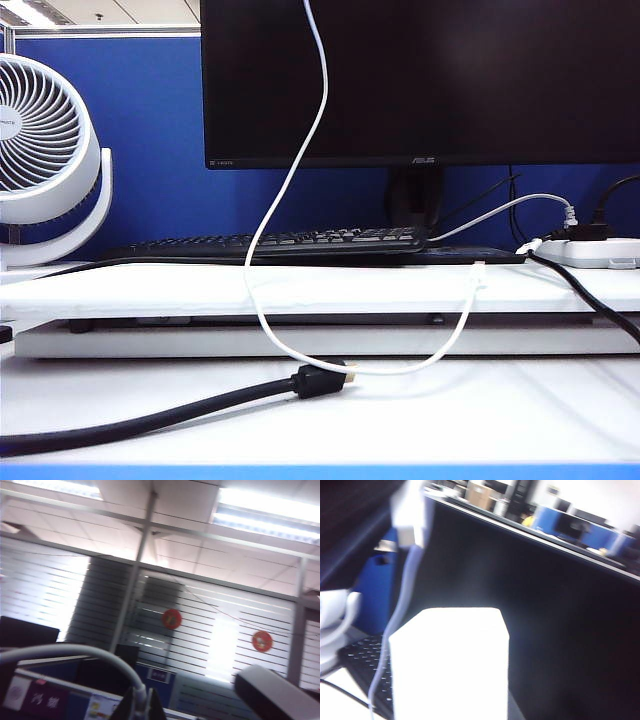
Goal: Pick up the Type-C charging cable and the charging base, insert one end of the Type-C charger into the corresponding slot on the base, and finally place the plugged-in charger back on the table.
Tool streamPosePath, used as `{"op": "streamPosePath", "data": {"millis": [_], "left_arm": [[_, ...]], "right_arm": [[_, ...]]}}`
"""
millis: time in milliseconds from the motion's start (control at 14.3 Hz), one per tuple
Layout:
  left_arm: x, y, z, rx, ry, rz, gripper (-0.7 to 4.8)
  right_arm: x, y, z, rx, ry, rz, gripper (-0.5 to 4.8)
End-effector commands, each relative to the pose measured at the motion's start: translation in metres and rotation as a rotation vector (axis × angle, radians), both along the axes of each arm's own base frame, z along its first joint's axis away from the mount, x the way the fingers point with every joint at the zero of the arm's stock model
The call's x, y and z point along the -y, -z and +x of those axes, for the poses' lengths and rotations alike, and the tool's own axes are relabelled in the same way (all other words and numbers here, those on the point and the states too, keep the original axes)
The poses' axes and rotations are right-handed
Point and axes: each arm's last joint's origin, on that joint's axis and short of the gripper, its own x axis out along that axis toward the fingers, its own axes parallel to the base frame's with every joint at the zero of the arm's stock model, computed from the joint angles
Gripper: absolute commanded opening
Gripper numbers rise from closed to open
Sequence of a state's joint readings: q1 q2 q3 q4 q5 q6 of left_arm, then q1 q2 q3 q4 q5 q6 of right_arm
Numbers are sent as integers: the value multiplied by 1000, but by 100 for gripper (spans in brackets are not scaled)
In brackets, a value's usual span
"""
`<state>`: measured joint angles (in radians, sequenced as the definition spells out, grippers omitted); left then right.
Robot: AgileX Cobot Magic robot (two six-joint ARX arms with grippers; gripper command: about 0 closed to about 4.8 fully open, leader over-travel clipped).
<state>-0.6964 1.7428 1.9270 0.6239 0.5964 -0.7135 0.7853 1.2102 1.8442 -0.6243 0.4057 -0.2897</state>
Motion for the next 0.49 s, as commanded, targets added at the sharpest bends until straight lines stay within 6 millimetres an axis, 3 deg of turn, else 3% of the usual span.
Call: {"op": "streamPosePath", "data": {"millis": [70,491], "left_arm": [[2,3,3,-25,-78,42,-6],[4,7,6,5,-143,92,-6]], "right_arm": [[1,-7,-1,48,13,44,-2],[-11,-3,11,42,14,36,-1]]}}
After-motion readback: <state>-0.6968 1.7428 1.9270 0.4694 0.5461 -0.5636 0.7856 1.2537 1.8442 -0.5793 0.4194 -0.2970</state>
